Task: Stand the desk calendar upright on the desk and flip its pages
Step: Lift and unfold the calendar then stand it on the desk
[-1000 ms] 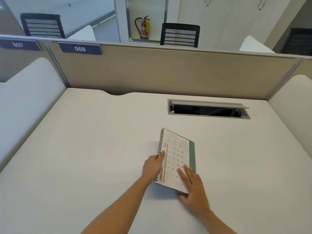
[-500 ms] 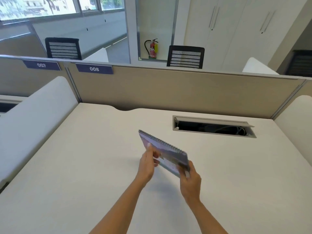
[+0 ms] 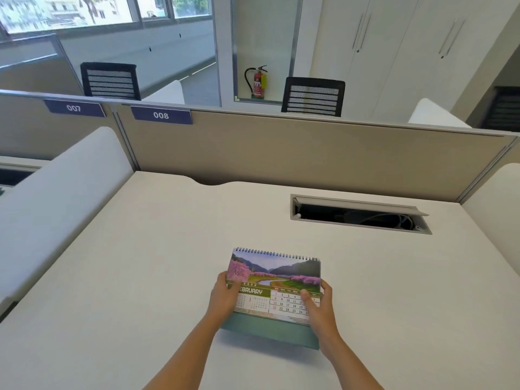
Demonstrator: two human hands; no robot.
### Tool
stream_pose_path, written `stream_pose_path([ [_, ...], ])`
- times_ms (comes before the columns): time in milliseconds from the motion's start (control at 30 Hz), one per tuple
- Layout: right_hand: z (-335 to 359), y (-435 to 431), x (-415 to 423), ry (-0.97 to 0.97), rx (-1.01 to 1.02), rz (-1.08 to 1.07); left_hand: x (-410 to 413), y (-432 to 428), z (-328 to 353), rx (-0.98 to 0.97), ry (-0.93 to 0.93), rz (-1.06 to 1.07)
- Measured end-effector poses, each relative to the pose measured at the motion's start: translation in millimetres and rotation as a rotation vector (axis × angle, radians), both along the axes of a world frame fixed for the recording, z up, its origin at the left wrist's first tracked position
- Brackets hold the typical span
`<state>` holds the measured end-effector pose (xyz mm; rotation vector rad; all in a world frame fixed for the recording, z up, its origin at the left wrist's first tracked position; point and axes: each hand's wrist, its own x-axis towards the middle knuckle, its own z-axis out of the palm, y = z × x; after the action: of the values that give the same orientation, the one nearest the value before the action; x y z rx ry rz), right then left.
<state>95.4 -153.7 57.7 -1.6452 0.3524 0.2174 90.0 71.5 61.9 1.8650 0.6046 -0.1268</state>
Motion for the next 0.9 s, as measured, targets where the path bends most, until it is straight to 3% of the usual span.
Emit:
stream_pose_path([
  [200,-21.7,-8.5,2.9,0.097,-0.155,0.098,-9.2,0.7,-15.9,0.058,0.064,0.084],
  [367,-29.1,-8.1,-0.5,0.057,-0.491,0.075,-15.7,-3.1,-22.4,0.213,0.116,0.063],
  [433,-29.8,-9.2,-1.1,0.069,-0.486,0.062,-17.3,-3.9,-22.5,0.299,0.118,0.054],
  [633,-26.4,-16.3,4.3,0.18,-0.499,0.07,-19.0,-4.5,-21.6,0.205,0.085,0.152],
  [733,-21.5,-24.2,12.2,0.26,-0.502,0.173,-18.7,-1.8,-16.7,0.147,0.083,0.221],
  [900,-9.4,-29.3,18.9,0.177,-0.192,0.401,-10.9,10.0,-12.2,0.115,0.165,0.388],
])
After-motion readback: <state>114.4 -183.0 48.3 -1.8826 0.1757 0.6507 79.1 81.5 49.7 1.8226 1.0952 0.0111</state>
